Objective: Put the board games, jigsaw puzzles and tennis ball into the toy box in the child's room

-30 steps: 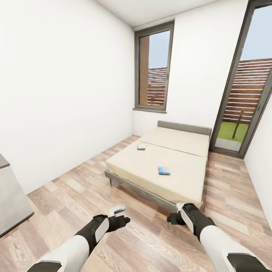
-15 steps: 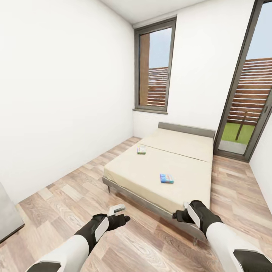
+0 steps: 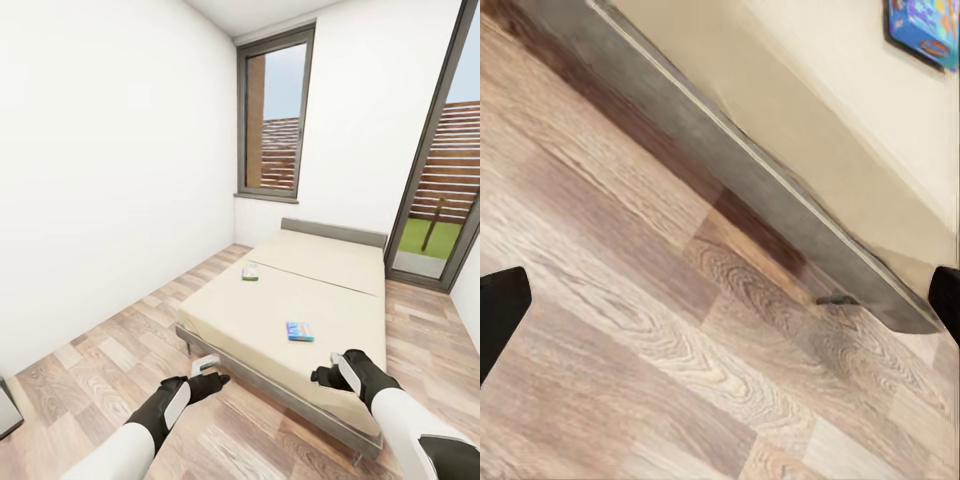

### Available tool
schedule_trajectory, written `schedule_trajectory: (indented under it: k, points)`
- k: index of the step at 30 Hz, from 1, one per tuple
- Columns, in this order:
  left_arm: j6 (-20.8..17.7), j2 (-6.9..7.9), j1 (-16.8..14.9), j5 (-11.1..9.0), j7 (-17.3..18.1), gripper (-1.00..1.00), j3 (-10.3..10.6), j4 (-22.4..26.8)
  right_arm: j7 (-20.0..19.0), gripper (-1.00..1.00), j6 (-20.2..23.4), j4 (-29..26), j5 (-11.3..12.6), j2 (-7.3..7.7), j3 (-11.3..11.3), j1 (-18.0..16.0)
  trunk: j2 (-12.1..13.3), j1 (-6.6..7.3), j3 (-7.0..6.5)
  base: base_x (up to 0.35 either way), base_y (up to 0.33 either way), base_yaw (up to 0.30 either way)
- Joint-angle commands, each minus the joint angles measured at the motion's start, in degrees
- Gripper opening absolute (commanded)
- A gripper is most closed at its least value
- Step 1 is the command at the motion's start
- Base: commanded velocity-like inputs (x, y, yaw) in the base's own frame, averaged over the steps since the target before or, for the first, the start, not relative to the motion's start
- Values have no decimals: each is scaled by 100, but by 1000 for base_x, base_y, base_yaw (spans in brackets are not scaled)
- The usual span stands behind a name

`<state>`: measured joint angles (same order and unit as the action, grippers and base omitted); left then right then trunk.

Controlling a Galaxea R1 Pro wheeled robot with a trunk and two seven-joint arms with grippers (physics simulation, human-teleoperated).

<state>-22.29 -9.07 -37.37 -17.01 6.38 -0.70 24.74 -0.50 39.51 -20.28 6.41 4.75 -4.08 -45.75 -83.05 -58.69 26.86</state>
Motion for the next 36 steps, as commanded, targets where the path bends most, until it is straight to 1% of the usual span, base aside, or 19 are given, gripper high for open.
schedule_trajectory:
  k: [1,3,12,26,32,36]
  points:
    - [-34,-1,0,-28,3,100,-7,12,-5,100,27,-8,16,-1,-25,-2,-3,-3,7,341,0,0]
    - [-58,0,107,-67,3,100,-5,235,-8,100,31,-9,23,3,-30,-6,-3,-3,7,341,0,0]
    - [-198,1,274,-114,-8,100,-1,613,-13,100,41,-33,32,-9,-28,-9,-3,-3,7,341,0,0]
    - [-289,1,349,-133,-21,100,5,779,-16,100,54,-191,33,-26,-29,17,-3,-3,7,341,0,0]
    - [-310,-4,357,-135,-22,100,14,810,-13,100,56,-218,29,8,-40,13,-3,-3,7,322,0,0]
    - [-380,-19,360,-139,-23,100,32,832,-11,100,56,-226,28,29,-44,3,-3,-3,7,189,0,0]
